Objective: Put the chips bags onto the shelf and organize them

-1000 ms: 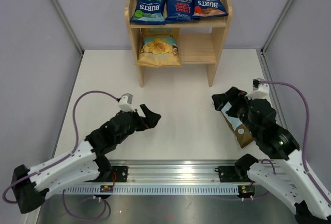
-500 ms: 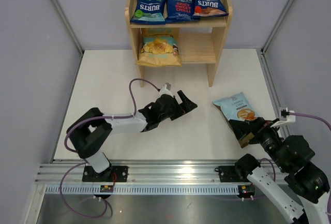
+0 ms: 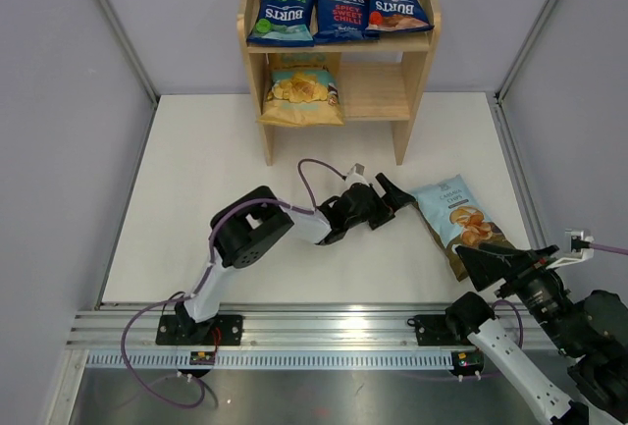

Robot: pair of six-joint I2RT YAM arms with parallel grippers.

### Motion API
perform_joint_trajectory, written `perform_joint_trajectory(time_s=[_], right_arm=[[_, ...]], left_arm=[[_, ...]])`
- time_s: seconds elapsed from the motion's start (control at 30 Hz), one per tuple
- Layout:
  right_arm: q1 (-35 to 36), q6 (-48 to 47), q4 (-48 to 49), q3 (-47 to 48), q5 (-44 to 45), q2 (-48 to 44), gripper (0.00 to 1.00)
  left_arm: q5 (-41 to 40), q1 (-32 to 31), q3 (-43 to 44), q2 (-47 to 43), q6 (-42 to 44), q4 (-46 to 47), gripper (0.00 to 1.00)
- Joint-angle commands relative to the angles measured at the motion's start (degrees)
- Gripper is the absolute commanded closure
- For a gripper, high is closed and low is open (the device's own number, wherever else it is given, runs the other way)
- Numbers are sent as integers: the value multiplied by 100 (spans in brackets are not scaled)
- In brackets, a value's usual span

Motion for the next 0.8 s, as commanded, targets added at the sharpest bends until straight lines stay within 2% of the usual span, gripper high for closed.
perform_joint_trajectory(time_s=[0.0, 0.27, 0.5, 0.57, 0.77], right_arm=[[-7, 118, -169, 326, -249, -112, 4], [-7, 303, -292, 502, -337, -297, 6], [-7, 286, -468, 696, -381, -236, 8], [-16, 294, -468, 687, -363, -245, 8], [-7, 303, -442, 617, -337, -262, 8]], left_arm=[[17, -50, 615, 331, -214, 538, 1], [78, -86, 1591, 1061, -320, 107, 1], [728, -94, 2505, 1711, -258, -288, 1], [825, -86, 2576, 1826, -249, -139, 2], [896, -86, 2506, 1967, 13, 792, 17]])
